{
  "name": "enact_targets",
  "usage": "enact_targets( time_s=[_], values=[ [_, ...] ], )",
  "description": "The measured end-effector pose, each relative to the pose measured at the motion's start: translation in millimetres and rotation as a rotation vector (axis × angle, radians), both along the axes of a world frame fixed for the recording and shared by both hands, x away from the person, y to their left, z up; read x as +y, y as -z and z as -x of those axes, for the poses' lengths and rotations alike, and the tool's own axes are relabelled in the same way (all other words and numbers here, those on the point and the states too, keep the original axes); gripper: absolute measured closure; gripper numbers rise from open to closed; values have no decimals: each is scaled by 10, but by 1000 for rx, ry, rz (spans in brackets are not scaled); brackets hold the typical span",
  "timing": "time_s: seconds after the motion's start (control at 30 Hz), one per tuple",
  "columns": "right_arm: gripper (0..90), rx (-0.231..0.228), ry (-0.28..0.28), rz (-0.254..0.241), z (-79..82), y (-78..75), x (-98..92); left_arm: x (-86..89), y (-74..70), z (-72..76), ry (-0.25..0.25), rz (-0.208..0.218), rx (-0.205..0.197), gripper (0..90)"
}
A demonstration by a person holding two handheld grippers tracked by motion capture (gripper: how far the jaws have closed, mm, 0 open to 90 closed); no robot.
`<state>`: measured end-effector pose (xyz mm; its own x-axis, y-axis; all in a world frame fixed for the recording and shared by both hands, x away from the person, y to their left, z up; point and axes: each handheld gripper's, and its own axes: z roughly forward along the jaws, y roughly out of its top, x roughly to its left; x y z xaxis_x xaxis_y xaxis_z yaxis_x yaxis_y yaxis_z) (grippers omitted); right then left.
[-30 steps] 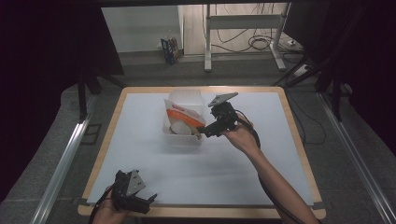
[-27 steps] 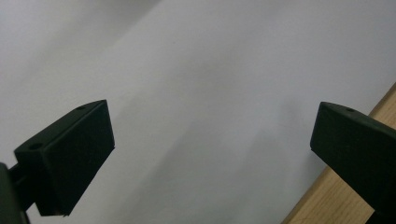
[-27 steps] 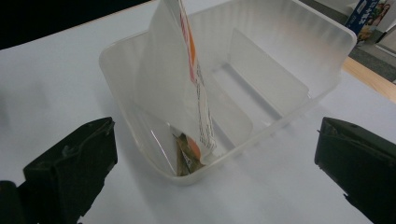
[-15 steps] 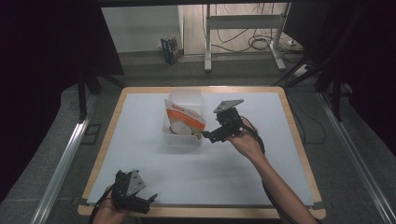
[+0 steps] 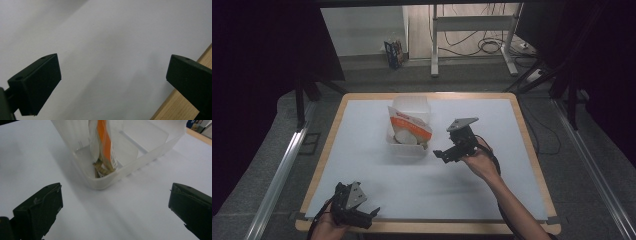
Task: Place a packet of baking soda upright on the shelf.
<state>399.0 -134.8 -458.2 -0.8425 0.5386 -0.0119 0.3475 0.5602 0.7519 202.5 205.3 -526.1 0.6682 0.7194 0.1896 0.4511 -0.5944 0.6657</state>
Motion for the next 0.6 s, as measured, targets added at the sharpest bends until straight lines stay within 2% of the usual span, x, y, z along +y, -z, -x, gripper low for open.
enact_targets(
  time_s=[0.3, 0.6],
  values=[
    [0, 3, -17, 13, 135, 82, -116, -9, 1, 13, 6, -3, -7, 0],
    [0, 0, 11, 2, 232, 62, -294, -8, 1, 11, 7, -2, -7, 0]
  ],
)
